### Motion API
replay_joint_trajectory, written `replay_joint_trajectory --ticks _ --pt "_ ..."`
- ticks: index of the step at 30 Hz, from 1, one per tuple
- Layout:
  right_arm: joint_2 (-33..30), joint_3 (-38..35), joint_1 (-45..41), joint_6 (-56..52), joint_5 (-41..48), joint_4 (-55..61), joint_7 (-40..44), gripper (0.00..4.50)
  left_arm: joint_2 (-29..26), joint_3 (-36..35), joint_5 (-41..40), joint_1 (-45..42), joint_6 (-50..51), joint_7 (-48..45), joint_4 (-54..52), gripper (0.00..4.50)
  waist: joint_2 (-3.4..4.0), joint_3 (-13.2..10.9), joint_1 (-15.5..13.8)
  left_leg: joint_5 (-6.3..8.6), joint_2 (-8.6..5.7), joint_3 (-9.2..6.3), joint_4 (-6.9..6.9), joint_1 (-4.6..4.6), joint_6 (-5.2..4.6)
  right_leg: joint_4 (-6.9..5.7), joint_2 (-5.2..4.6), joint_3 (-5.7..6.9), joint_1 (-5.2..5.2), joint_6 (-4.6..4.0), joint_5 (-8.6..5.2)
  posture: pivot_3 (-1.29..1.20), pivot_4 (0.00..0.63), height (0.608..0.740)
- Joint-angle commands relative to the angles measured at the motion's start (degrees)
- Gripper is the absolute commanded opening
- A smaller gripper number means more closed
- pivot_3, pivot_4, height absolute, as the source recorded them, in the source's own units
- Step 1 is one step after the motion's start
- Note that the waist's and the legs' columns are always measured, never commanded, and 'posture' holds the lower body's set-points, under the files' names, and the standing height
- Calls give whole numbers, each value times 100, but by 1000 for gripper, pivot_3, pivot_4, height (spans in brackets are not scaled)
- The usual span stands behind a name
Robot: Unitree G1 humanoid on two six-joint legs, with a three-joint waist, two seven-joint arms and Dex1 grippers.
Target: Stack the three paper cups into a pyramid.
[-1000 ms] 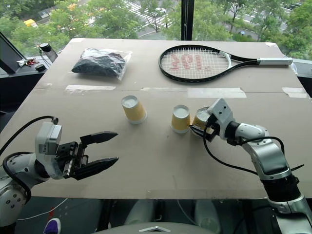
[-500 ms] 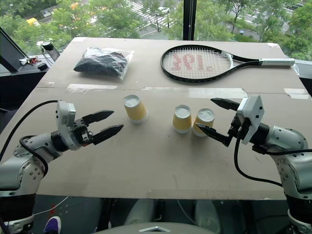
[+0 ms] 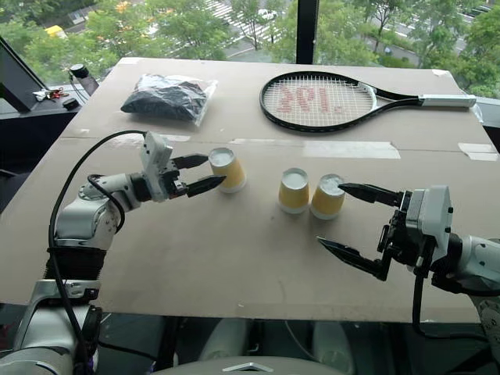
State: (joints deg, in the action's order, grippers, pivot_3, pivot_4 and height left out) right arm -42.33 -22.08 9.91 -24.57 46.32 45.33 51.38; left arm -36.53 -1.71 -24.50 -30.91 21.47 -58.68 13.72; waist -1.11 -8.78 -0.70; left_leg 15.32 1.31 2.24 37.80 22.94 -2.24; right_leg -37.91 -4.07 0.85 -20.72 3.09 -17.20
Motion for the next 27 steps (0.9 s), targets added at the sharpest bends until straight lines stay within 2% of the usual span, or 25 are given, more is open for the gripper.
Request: replay_joint_trajectory --ticks 1,7,20,21,23,24,25,27 --pt "-17 -304 177 179 126 257 -15 4474 33 -15 130 -179 -155 -55 121 4500 0 0 8 0 0 1 1 0 0 0 0 0 0 0 0 0 150 740" --pt "36 -365 507 311 79 391 -121 4474 95 -135 258 -241 -90 234 146 4500 -1 -1 5 -1 3 0 1 0 1 -2 2 -1 -1 0 0 0 150 740" --pt "-27 -306 535 340 32 442 -327 4474 682 -49 451 -596 -26 651 477 4500 -5 -3 -5 -2 1 -5 18 4 3 -6 4 4 3 1 0 0 150 740" --pt "-29 -314 550 342 37 453 -338 4500 695 -54 464 -606 -47 645 507 3974 -5 -3 -1 -2 2 -5 19 4 3 -6 4 5 3 1 0 0 150 740" --pt "-30 -322 571 343 41 473 -373 4500 704 -27 483 -617 -93 571 552 3381 -5 -3 -1 -1 2 -5 19 4 3 -6 4 7 3 1 0 0 150 740" --pt "-26 -322 579 340 39 487 -396 4500 703 -1 514 -616 -139 534 579 2891 -5 -3 -2 -2 2 -5 19 4 3 -6 4 8 3 1 0 0 150 740" --pt "-21 -322 586 335 39 505 -423 4500 688 40 554 -612 -207 468 599 2682 -5 -3 -3 -2 2 -5 19 5 3 -6 4 9 3 1 0 0 150 740" --pt "-10 -324 602 327 39 533 -482 4500 676 71 617 -613 -314 388 629 2646 -5 -3 -3 -4 2 -5 20 4 6 -7 4 11 3 1 0 0 150 740"
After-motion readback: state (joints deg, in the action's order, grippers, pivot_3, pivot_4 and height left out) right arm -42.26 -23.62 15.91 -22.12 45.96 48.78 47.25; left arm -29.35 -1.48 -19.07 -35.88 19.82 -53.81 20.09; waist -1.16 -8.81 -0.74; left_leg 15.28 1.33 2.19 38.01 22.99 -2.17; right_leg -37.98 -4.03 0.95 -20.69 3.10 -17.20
